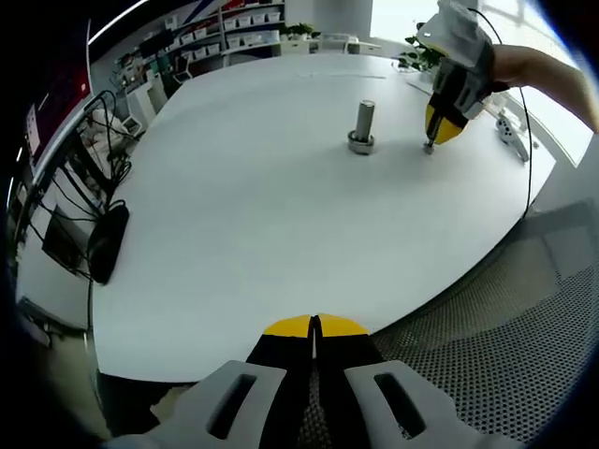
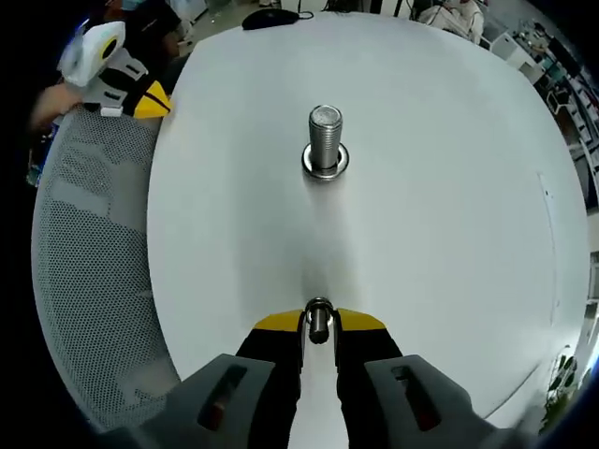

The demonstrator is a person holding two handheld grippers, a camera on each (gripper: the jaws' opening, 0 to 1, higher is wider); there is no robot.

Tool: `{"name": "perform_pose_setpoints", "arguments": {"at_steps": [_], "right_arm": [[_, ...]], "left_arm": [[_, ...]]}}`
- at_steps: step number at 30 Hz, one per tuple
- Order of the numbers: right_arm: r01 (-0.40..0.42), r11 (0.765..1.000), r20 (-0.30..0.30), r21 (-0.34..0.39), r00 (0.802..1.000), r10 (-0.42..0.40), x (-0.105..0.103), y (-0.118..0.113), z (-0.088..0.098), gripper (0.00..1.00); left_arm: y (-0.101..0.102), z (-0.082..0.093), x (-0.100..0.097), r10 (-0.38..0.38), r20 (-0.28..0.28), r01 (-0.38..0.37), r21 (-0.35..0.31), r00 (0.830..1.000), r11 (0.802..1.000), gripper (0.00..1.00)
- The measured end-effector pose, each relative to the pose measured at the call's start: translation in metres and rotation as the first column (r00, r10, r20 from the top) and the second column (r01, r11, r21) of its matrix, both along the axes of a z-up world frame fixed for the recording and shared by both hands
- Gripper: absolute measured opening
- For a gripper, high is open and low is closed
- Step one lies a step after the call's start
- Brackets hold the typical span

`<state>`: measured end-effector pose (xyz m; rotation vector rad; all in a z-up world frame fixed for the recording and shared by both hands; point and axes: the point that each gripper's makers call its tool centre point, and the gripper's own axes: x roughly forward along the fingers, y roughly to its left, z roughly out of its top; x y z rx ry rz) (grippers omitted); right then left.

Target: Place the washer onto the threaded stud by aligning its center hole with the stud, sliding it down to the base, and recovering from edge contact or off-axis alignment until the washer reaches the visible bottom stop.

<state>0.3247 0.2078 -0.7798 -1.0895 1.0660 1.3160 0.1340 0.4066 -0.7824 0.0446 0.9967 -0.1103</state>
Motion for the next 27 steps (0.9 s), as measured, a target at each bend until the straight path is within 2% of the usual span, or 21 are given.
{"name": "perform_pose_setpoints", "arguments": {"at_steps": [6, 11, 15, 18, 21, 23, 24, 25, 26, 27], "right_arm": [[0.008, 1.000, -0.002, -0.003, 1.000, -0.008, 0.001, -0.002, -0.005, 0.15], [0.027, 0.999, 0.025, 0.025, 0.999, -0.027, 0.005, -0.001, -0.002, 0.22], [0.047, 0.998, 0.066, 0.053, 0.997, -0.050, 0.008, -0.006, 0.009, 0.26], [0.082, 0.990, 0.087, 0.116, 0.992, -0.093, 0.005, -0.006, 0.023, 0.30], [0.148, 0.972, 0.097, 0.184, 0.981, -0.168, 0.001, -0.011, 0.034, 0.32], [0.192, 0.954, 0.080, 0.231, 0.973, -0.215, -0.003, -0.012, 0.037, 0.34], [0.210, 0.941, 0.076, 0.265, 0.968, -0.238, -0.005, -0.012, 0.041, 0.34], [0.251, 0.920, 0.079, 0.300, 0.955, -0.286, -0.005, -0.014, 0.045, 0.35], [0.261, 0.914, 0.079, 0.309, 0.951, -0.298, -0.005, -0.015, 0.046, 0.36], [0.287, 0.896, 0.077, 0.338, 0.941, -0.331, -0.006, -0.017, 0.050, 0.36]], "left_arm": [[0.000, 0.000, 0.000, 0.001, 0.002, -0.001, -0.002, 1.000, 1.000, 0.00], [0.000, 0.000, 0.000, 0.002, 0.001, -0.002, -0.002, 1.000, 1.000, 0.00], [0.000, 0.000, 0.000, 0.001, 0.000, -0.001, -0.003, 1.000, 1.000, 0.00], [0.000, 0.000, 0.000, 0.001, 0.001, -0.001, -0.004, 1.000, 1.000, 0.00], [0.000, 0.000, 0.000, -0.002, 0.001, 0.002, -0.004, 1.000, 1.000, 0.00], [0.000, 0.000, 0.000, 0.000, 0.001, 0.000, -0.005, 1.000, 1.000, 0.00], [0.000, 0.000, 0.000, 0.001, 0.002, -0.001, -0.006, 1.000, 1.000, 0.00], [0.000, 0.000, 0.000, 0.003, 0.004, -0.003, -0.006, 1.000, 1.000, 0.00], [0.000, 0.000, 0.000, 0.002, 0.002, -0.002, -0.006, 1.000, 1.000, 0.00], [0.000, 0.000, -0.001, -0.002, -0.005, 0.002, -0.004, 1.000, 1.000, 0.00]]}}
